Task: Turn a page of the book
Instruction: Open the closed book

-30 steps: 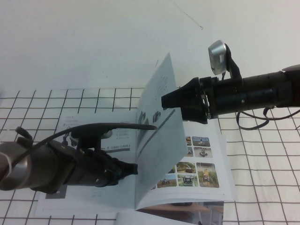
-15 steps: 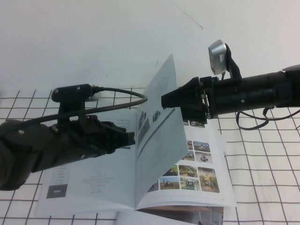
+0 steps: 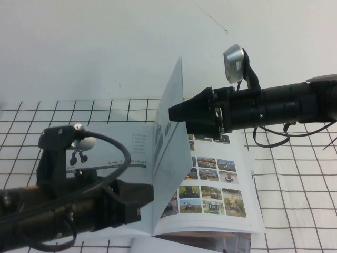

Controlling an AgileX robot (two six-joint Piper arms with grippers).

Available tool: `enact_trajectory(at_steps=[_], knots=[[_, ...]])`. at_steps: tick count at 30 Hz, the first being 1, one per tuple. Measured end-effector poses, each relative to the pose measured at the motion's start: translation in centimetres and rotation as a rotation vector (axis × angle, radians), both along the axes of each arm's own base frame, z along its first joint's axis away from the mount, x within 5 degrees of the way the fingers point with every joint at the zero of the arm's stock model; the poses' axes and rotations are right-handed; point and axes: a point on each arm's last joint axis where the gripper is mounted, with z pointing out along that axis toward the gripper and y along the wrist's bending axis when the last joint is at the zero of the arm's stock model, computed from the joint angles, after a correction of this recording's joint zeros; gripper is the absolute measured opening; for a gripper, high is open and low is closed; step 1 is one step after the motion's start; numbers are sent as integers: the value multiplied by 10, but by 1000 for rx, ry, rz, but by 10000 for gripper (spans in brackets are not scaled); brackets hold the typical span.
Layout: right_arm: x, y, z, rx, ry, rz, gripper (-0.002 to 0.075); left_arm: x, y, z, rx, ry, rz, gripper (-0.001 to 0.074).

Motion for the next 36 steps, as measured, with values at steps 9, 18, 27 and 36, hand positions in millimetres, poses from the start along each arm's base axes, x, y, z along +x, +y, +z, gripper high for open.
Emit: enact_trajectory(at_steps=[9, 18, 27, 36], knots=[[1, 0, 1, 7, -5, -6, 525, -23, -35, 1, -25, -45, -68, -2], [1, 0, 1, 7, -7, -6, 525, -37, -78, -20, 46, -82, 60, -2], [0, 0, 1, 12, -6, -2, 524, -8, -113, -41, 183, -146, 210, -2], [0, 0, 1, 12, -2, -2, 524, 10, -117, -58, 270, -184, 329, -2]])
